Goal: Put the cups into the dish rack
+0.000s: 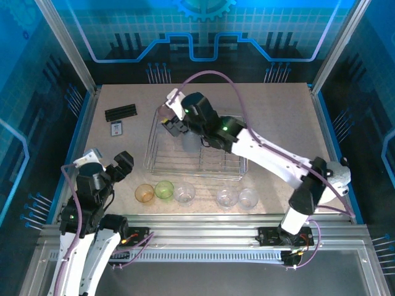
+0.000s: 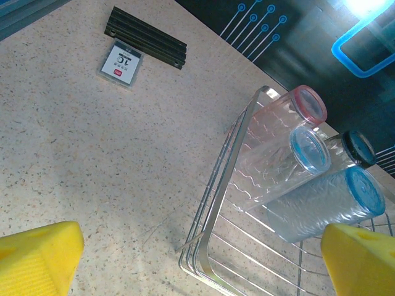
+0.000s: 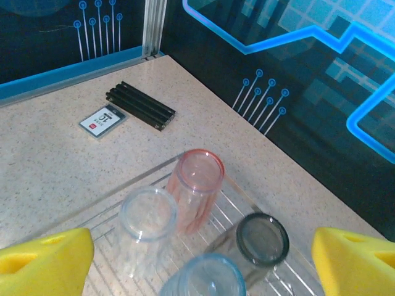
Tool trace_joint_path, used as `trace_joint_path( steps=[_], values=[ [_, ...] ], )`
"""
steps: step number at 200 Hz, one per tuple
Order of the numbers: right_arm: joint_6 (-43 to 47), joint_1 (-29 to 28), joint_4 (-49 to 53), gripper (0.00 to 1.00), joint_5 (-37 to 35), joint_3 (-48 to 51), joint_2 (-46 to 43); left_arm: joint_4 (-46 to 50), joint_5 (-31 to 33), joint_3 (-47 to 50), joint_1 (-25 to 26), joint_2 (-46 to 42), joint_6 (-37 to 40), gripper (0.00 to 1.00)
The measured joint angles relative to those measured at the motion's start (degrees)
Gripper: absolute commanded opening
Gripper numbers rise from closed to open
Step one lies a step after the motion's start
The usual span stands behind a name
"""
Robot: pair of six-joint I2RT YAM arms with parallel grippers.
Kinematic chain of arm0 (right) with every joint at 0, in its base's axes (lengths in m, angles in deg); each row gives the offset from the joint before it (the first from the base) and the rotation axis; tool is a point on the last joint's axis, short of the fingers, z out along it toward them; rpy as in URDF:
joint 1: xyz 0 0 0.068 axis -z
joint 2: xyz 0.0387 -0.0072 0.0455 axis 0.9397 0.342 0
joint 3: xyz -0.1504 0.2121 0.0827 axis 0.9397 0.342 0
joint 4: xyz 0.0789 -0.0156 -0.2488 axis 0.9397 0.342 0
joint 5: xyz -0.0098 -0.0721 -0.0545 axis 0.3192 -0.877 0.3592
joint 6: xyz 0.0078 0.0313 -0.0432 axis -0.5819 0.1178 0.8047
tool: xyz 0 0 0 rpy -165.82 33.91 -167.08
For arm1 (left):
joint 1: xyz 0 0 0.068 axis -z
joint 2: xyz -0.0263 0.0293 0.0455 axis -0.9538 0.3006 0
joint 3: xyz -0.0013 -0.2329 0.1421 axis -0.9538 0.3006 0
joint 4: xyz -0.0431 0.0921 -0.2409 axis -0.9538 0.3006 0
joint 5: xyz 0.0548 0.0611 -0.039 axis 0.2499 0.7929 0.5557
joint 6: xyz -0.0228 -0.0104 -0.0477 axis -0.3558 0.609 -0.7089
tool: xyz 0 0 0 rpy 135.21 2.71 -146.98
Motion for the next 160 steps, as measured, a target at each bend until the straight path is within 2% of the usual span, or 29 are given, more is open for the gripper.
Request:
trace_joint_path(
  steps=[48, 99, 131, 160],
  values=[
    [-6.78, 1.53, 5.55, 0.86, -1.18, 13.81, -15.72, -0.94, -3.56, 0.0, -0.02, 0.31, 1.27, 0.99],
    [-18.18, 4.74, 15.1, 0.81, 1.14, 27.1, -34.23, -5.31, -13.35, -0.96, -0.02, 1.81, 4.13, 0.99],
    [-25.57, 4.74, 23.61, 0.74, 4.57, 28.74, -39.63, -9.27, -20.76, -0.96, -0.02, 5.2, 4.7, 0.99],
    [-33.27, 3.37, 30.34, 0.69, 7.87, 31.56, -41.51, -11.67, -24.61, -0.96, 0.0, 7.82, 4.76, 0.99]
  ],
)
